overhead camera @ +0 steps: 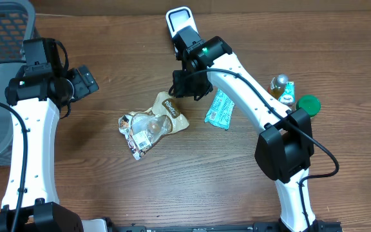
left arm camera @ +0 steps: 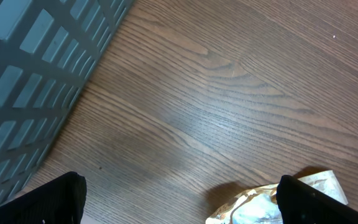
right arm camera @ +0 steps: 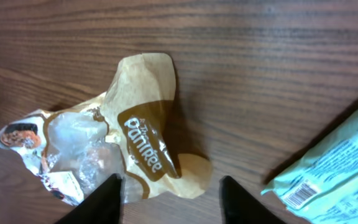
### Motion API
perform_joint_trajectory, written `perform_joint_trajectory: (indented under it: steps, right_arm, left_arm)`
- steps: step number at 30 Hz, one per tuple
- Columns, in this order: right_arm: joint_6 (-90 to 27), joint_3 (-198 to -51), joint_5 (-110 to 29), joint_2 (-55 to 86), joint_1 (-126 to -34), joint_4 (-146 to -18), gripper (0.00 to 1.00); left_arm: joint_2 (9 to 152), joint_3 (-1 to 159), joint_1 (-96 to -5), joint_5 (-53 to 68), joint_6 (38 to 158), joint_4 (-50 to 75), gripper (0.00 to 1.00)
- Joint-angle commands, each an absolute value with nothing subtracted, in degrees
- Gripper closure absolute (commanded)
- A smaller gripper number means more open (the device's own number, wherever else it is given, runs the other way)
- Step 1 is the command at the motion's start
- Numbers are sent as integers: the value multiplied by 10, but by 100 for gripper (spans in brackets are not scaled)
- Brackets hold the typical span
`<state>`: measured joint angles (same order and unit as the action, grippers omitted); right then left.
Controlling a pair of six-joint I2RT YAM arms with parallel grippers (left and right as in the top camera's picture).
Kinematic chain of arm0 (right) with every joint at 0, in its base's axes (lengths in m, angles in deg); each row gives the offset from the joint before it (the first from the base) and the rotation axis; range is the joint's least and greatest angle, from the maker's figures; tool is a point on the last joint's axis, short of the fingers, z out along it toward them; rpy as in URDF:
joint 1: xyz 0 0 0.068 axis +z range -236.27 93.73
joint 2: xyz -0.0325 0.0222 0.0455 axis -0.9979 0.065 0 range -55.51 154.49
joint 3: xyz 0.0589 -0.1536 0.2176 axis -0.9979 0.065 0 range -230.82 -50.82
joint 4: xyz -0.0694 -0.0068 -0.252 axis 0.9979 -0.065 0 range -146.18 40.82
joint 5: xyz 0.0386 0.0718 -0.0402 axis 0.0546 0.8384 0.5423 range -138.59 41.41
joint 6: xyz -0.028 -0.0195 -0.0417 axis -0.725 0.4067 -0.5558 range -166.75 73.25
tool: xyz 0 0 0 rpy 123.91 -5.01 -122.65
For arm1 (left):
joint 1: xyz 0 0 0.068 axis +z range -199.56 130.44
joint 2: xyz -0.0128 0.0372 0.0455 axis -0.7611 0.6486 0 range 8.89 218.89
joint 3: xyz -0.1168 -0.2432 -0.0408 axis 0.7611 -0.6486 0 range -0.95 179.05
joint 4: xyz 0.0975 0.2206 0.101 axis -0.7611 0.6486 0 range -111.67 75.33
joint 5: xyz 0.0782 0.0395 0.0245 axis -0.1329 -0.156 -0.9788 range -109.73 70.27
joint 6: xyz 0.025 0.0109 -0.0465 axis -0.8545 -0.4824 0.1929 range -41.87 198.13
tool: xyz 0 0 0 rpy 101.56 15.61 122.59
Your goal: Scan the item barcode
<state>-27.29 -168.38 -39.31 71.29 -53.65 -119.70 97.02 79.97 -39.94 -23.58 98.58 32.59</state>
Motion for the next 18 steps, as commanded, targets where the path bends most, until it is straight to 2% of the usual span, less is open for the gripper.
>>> perform_joint_trajectory:
  steps: [1, 10, 12, 13, 18]
  right_arm:
    - [-279, -1679, -384, 688, -538, -1203, 45]
    - [-292, -1702, -384, 687, -556, -1222, 40]
    - [-296, -1709, -384, 687, -565, -1239, 28]
    - [-302, -1709, -384, 687, -569, -1245, 26]
    - [-321, -1709, -377, 687, -604, -1280, 21]
  left_arm:
    - [966, 804, -398, -237, 978, 325, 1]
    - [966, 804, -398, -237, 978, 325, 0]
    - [966, 804, -398, -237, 978, 325, 1]
    - [966, 804, -398, -237, 978, 325, 0]
    - [966, 804, -398, -237, 978, 325, 0]
